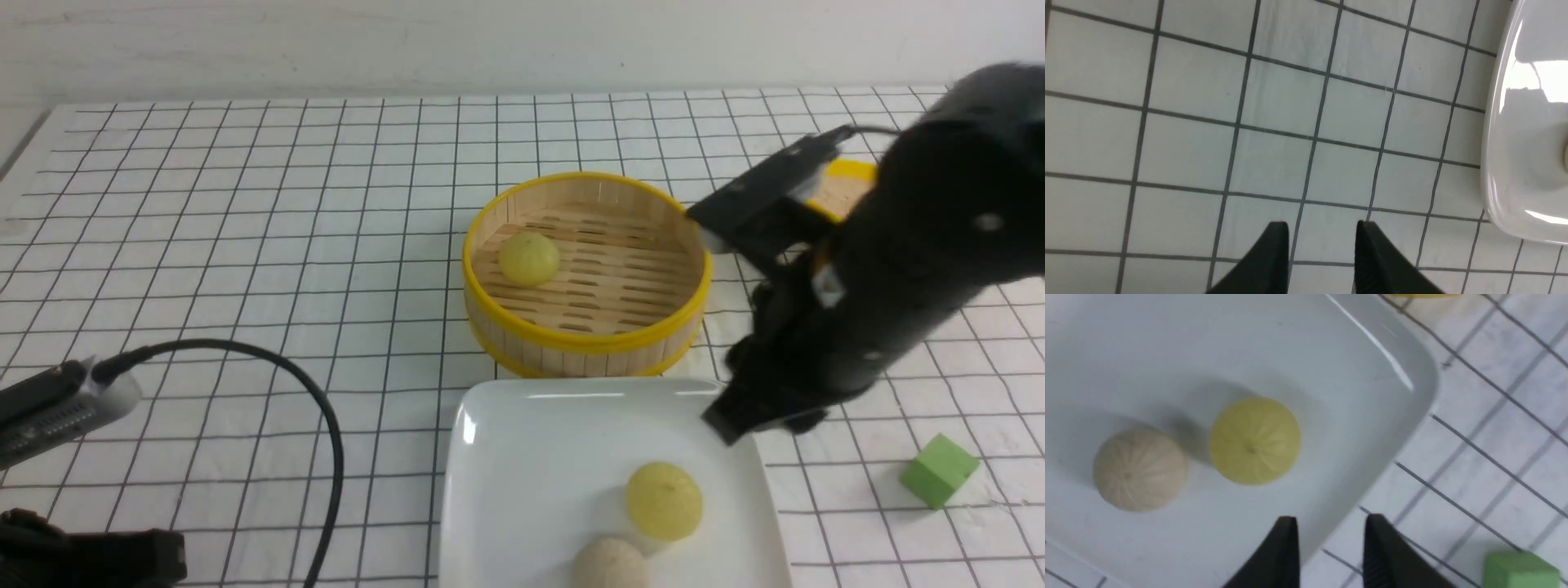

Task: Put the steamed buns into the plate on the white-black tablecloth.
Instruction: 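Reach into the bamboo steamer and grasp a bun with the left gripper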

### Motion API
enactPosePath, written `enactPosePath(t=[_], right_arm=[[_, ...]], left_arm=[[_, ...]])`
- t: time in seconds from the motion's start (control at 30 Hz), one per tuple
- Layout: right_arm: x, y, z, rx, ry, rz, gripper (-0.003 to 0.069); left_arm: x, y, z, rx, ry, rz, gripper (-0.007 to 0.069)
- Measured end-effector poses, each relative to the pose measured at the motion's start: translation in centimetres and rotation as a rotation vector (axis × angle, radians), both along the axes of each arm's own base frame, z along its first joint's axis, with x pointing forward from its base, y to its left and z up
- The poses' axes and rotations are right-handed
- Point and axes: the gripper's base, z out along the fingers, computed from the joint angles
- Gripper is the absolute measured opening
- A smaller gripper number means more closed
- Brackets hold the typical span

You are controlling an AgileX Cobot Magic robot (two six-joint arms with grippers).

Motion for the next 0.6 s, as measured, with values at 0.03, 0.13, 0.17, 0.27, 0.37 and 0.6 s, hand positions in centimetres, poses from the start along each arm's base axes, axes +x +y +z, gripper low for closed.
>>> enactPosePath(t=[0.03,0.13,0.17,0.27,0.37,0.6], right_arm=[[-0.6,-0.8,0.7,-0.002,-0.013,-0.011,0.0097],[-3.9,-4.0,2.3,0.024,-0.062,-0.06,-0.0011],[-3.8,-4.0,2.3,0.025,-0.061,-0.063,-0.0011],[-8.2,-7.3,1.6,0.089,-0.131,-0.079,-0.0015],[-9.7,-8.4,0.8,0.13,-0.174,-0.085,-0.0015],[-13.7,-11.4,-3.2,0.255,-0.331,-0.089,-0.001]], left_arm=[[0.0,0.0,0.0,0.0,-0.001,0.0,0.0253],[0.0,0.0,0.0,0.005,-0.005,0.001,0.0211],[0.1,0.0,0.0,0.006,-0.006,0.001,0.0204],[0.4,0.0,0.1,-0.006,-0.031,0.015,0.0099],[1.0,-0.2,0.3,-0.041,-0.036,0.02,0.0031],[6.0,-1.2,3.0,-0.171,-0.009,-0.019,0.0002]])
